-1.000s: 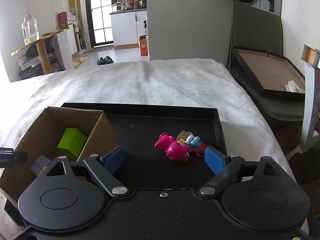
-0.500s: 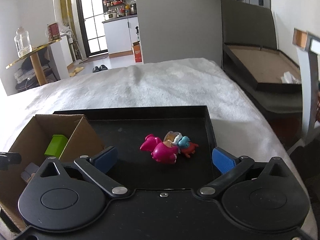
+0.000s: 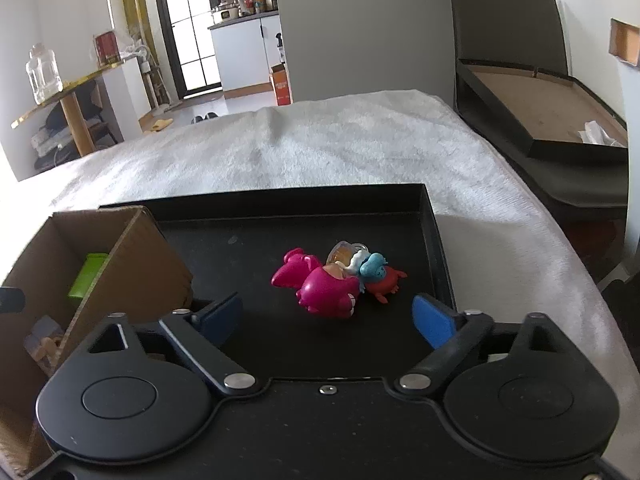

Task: Organize rigid objects
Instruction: 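Close the right tool on the large pink toy figure, then carry the pink figure into the box and release it while left tool grips the box wall, then withdraw the right tool toward the blue-and-red figure with the jar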

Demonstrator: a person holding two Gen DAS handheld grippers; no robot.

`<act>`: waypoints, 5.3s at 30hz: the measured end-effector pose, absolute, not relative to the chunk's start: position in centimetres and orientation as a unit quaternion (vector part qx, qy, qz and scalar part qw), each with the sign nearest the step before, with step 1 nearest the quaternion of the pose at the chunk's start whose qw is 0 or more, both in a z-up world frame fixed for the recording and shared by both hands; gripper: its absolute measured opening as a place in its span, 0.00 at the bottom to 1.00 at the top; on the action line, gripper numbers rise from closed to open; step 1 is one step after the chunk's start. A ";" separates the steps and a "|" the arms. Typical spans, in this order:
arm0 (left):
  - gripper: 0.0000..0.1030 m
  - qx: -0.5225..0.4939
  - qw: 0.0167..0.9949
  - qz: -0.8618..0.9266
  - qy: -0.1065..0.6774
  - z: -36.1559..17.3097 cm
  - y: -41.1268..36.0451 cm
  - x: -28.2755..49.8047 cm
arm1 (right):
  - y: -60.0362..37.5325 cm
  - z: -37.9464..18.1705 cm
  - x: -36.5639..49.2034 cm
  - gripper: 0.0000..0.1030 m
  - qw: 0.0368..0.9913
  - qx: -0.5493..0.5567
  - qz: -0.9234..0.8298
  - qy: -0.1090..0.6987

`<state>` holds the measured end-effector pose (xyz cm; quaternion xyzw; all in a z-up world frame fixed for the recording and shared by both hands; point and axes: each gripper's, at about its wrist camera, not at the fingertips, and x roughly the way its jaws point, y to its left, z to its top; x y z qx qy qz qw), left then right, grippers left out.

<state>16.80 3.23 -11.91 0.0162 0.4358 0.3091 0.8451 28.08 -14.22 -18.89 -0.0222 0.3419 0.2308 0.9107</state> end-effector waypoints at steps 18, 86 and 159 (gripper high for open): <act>0.94 0.039 0.833 0.311 0.456 -12.9 2.2 17.9 | -11.8 -21.1 30.5 0.71 0.900 -0.093 0.243 0.349; 0.22 -0.117 0.869 0.227 0.424 -13.2 7.2 12.5 | -6.5 -11.9 22.6 0.44 0.896 -0.120 0.322 0.280; 0.51 -0.077 0.869 0.253 0.418 -11.9 5.6 13.4 | -7.0 -12.8 22.5 0.52 0.893 -0.094 0.300 0.322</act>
